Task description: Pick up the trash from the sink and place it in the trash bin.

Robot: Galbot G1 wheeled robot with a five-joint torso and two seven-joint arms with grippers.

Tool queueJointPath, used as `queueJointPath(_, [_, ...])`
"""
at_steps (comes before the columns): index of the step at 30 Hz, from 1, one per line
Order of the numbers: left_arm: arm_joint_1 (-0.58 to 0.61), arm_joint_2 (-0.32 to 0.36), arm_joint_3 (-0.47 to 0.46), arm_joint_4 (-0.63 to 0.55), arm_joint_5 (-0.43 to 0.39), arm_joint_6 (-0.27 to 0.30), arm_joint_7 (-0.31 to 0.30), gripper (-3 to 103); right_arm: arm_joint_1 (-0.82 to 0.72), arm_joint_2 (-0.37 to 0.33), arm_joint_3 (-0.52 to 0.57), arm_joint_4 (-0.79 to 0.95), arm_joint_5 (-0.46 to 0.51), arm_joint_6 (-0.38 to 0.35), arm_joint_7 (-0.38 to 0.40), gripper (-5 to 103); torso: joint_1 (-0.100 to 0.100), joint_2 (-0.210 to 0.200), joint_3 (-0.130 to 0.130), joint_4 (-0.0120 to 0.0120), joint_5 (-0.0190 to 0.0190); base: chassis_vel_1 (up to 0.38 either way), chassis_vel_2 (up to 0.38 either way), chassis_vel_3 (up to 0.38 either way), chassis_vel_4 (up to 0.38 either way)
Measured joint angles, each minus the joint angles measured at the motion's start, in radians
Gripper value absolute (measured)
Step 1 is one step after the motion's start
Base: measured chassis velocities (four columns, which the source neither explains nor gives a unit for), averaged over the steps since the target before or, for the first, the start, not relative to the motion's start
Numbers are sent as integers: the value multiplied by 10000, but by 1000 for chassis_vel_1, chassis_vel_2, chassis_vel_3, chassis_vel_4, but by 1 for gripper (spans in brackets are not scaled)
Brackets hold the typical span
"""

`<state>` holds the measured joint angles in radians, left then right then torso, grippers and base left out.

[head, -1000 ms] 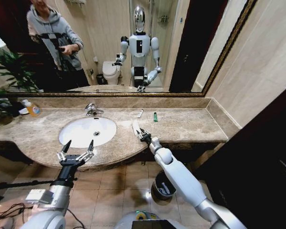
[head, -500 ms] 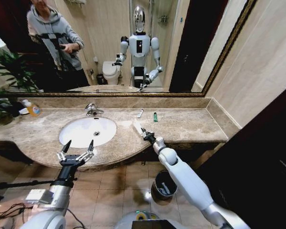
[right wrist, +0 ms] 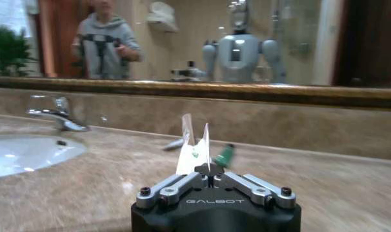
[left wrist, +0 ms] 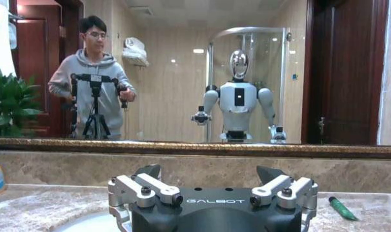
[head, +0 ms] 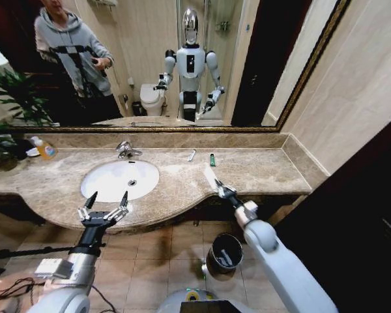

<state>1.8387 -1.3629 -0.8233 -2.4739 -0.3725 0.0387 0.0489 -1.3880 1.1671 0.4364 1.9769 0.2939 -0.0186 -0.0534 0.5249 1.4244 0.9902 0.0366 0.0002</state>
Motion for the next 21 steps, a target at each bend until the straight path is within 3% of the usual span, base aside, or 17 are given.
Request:
queueJointPath(3, [0, 0, 0, 0, 0, 0, 0, 100, -1410, 498, 773, 292, -257, 713, -135, 0, 0, 0, 0, 2, 0, 0, 0, 0, 0])
queueJointPath(12, [0, 0, 0, 0, 0, 0, 0, 100, -3353, 1316, 1559, -488, -452, 1877, -562, 0, 0, 0, 1, 1, -1, 0, 0, 0, 0])
queueJointPath(21, [0, 0, 0, 0, 0, 0, 0, 100, -2795, 1863, 1160, -3094, -1123, 2300, -752, 0, 1, -1, 2, 2, -1, 0, 0, 0, 0])
